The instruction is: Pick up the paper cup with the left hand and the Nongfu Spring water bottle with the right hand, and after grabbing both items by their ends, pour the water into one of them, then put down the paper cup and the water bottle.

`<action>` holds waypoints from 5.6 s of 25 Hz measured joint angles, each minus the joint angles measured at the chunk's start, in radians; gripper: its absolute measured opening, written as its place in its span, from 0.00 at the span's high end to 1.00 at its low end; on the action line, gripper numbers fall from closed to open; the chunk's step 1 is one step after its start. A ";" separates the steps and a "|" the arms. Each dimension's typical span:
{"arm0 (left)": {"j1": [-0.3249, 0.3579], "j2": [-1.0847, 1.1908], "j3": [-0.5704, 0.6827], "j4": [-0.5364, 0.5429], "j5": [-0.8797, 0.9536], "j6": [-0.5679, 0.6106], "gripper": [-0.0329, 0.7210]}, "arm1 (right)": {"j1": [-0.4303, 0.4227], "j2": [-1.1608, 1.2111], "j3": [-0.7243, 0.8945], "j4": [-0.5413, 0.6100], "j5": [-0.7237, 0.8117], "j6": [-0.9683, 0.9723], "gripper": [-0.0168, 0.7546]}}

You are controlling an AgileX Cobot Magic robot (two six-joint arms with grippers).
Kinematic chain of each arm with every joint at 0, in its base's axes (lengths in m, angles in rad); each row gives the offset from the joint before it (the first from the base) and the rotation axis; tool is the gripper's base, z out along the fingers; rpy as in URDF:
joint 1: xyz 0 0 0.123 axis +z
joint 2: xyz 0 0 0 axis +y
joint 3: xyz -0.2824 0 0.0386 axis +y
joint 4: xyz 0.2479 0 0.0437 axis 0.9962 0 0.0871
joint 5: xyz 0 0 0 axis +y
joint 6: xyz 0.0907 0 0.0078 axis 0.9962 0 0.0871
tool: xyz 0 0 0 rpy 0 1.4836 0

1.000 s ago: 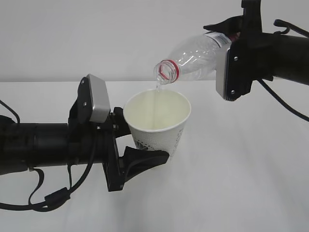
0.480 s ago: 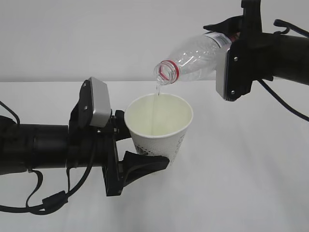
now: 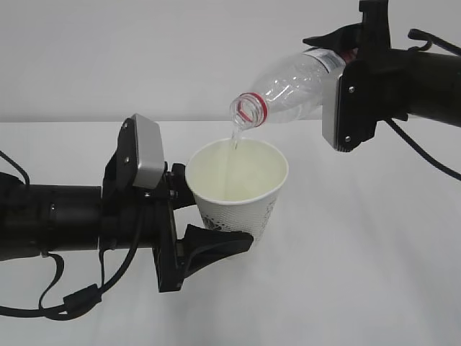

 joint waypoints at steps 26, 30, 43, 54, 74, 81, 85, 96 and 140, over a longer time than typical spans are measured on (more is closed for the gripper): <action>0.000 0.000 0.000 -0.008 0.000 0.000 0.22 | 0.000 0.000 0.000 0.000 0.000 -0.002 0.36; 0.000 0.000 0.000 -0.029 0.000 0.000 0.22 | 0.000 0.000 0.000 0.000 0.000 -0.002 0.36; 0.000 0.000 0.000 -0.031 0.000 0.000 0.22 | 0.000 0.000 0.000 0.000 0.000 -0.002 0.36; 0.000 0.000 0.000 -0.031 0.000 0.000 0.23 | 0.000 0.000 0.000 0.000 0.000 -0.002 0.36; 0.000 0.000 0.000 -0.035 -0.023 -0.002 0.23 | 0.000 0.000 0.000 -0.001 -0.014 -0.002 0.36; 0.000 0.000 0.000 -0.035 -0.023 -0.003 0.23 | 0.000 0.000 0.000 -0.001 -0.014 -0.002 0.36; 0.000 0.000 0.000 -0.035 -0.023 -0.003 0.23 | 0.000 0.000 0.000 -0.001 -0.014 -0.002 0.36; 0.000 0.000 0.000 -0.035 -0.023 -0.003 0.23 | 0.000 0.000 0.000 -0.001 -0.014 -0.002 0.36; -0.036 0.000 0.000 -0.040 -0.023 -0.007 0.23 | 0.000 0.000 -0.001 -0.005 -0.027 -0.006 0.36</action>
